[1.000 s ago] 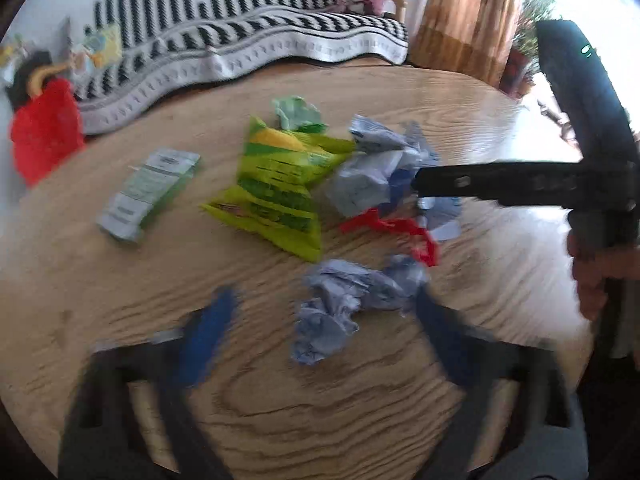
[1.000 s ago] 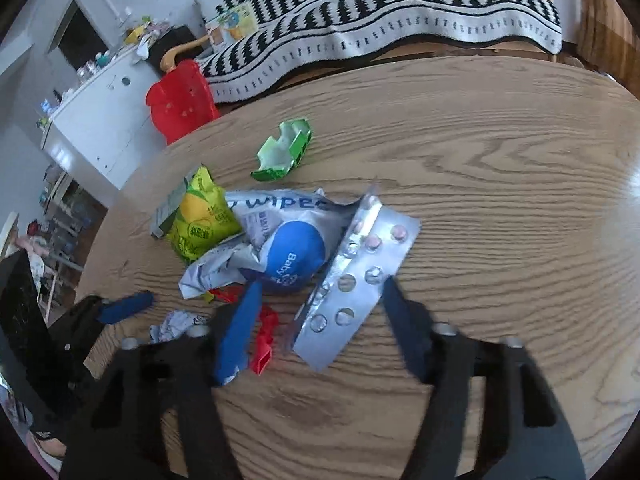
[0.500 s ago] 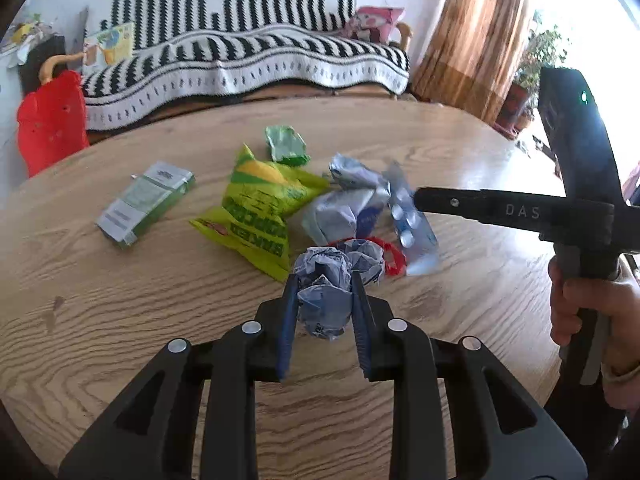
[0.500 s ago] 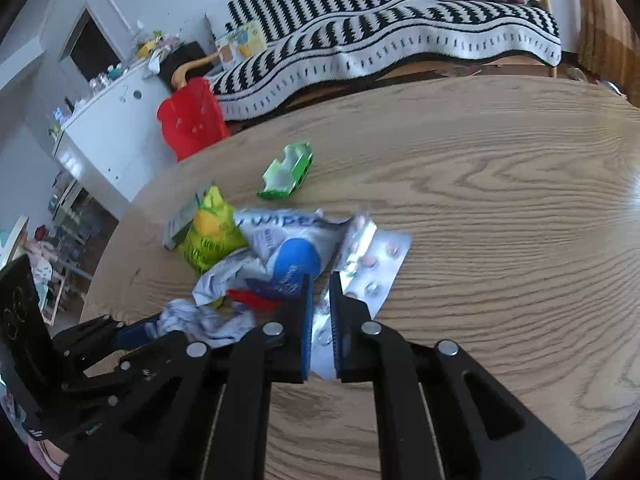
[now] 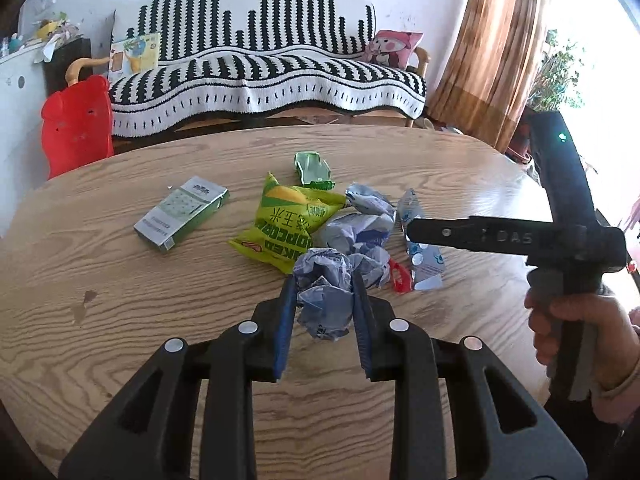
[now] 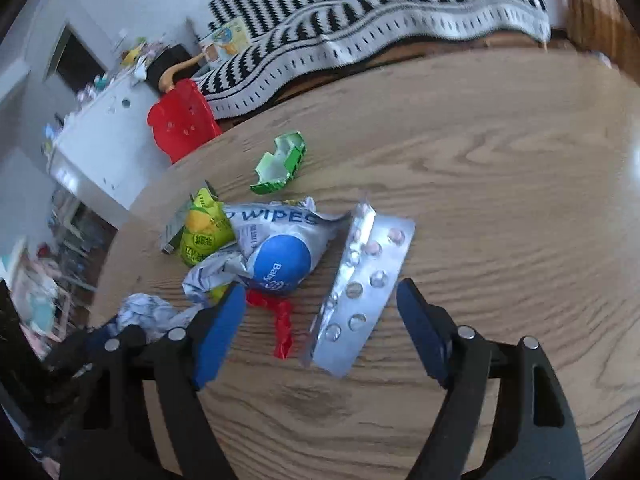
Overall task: Collect trash
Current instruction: 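Lift both items, carry them to the black bin and open both tools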
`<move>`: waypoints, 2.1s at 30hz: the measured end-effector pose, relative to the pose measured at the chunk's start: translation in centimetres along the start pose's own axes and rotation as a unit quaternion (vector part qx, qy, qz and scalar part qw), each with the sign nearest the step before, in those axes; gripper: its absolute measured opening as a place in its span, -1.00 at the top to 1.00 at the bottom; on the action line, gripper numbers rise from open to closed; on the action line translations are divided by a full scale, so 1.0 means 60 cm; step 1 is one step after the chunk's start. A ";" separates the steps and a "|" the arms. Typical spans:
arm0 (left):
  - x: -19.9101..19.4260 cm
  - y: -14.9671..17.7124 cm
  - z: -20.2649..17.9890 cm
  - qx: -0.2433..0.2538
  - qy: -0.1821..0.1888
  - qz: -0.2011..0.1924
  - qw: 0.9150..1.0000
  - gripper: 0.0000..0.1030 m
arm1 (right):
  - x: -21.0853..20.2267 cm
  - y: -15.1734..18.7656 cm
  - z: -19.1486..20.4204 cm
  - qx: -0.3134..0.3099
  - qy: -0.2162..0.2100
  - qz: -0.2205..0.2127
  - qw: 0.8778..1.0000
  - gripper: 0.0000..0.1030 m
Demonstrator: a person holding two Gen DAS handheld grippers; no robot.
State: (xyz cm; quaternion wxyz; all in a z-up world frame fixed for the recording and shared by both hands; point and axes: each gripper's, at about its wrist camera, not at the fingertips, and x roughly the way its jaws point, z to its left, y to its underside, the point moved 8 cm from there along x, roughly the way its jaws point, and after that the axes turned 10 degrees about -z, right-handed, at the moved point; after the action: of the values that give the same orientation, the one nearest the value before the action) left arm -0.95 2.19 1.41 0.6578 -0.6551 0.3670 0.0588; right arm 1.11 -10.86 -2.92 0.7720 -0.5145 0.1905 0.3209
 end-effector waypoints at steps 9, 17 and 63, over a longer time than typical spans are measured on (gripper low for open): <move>0.002 0.010 0.011 -0.010 0.000 0.010 1.000 0.50 | 0.036 0.024 0.007 -0.054 0.024 0.032 0.998 0.76; -0.005 0.014 0.012 -0.010 -0.005 0.012 1.000 0.50 | 0.023 0.017 0.004 -0.047 0.018 0.020 0.999 0.85; -0.021 -0.029 -0.527 0.122 0.197 0.001 0.973 0.58 | -0.516 -0.001 -0.326 0.098 0.004 -0.223 0.970 0.87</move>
State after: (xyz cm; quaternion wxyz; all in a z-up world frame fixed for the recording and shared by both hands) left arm -13.72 -26.18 7.60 0.6474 -0.5684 0.4943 -0.1163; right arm -20.51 -38.07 8.68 0.8699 -0.4673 0.1043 0.1188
